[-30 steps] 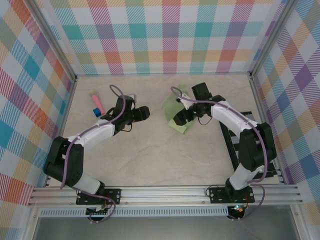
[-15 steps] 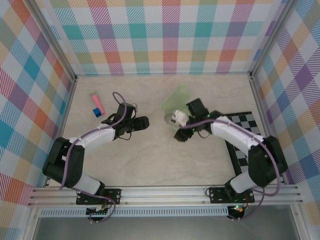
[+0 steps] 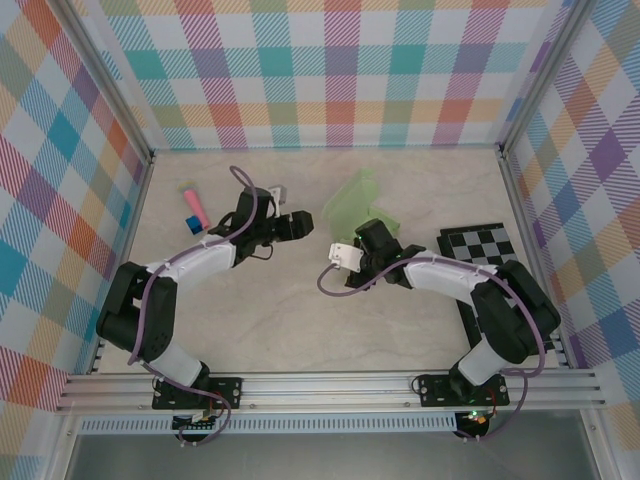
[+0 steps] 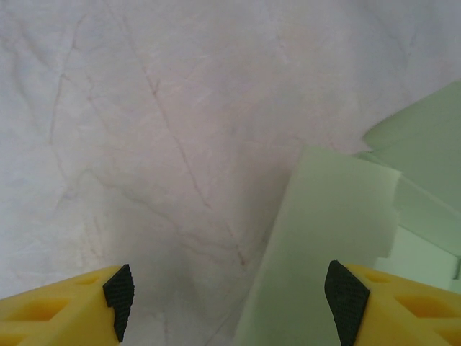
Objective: Fold the paper box
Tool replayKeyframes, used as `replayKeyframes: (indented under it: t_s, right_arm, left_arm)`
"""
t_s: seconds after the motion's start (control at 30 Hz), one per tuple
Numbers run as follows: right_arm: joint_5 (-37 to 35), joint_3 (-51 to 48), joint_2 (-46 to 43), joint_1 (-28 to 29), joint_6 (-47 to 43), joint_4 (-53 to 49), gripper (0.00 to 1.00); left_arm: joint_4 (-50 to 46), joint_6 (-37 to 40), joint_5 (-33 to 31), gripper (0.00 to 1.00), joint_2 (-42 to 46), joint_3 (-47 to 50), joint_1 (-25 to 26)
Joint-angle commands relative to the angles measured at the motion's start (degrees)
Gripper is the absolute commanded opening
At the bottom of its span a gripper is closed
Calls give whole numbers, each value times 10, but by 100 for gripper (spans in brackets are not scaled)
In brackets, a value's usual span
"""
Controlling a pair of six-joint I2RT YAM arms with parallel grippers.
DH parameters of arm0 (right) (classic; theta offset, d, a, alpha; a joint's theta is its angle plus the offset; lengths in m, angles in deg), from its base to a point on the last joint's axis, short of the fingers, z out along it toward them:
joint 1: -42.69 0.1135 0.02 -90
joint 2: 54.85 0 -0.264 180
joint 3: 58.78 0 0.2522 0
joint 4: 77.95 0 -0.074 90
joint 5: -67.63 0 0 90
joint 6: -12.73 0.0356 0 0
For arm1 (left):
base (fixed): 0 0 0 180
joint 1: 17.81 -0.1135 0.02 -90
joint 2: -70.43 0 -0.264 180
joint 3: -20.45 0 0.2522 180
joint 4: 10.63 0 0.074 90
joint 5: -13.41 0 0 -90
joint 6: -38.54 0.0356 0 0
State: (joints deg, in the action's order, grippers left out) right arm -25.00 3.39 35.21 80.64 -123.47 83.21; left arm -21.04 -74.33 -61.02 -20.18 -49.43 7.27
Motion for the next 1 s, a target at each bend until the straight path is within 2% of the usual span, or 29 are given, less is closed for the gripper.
replayKeyframes:
  t_s: [0.0,0.3,0.5,0.7,0.97]
  right_arm:
    - [-4,-5,-12,-15,-8,43,74]
    - [-79,7,43,-26,12,60,75]
    - [-10,24,26,-67,86,34,67]
    - [54,42,31,-94,101,-8,52]
    - [59,49,53,-106,115,0,49]
  left_arm:
    - [24,30,32,80,-11,-33,20]
    - [33,42,27,82,-44,-73,22]
    - [32,54,26,81,-56,-85,21]
    - [24,65,34,81,-75,-111,28]
    - [-58,119,-16,79,-130,-200,59]
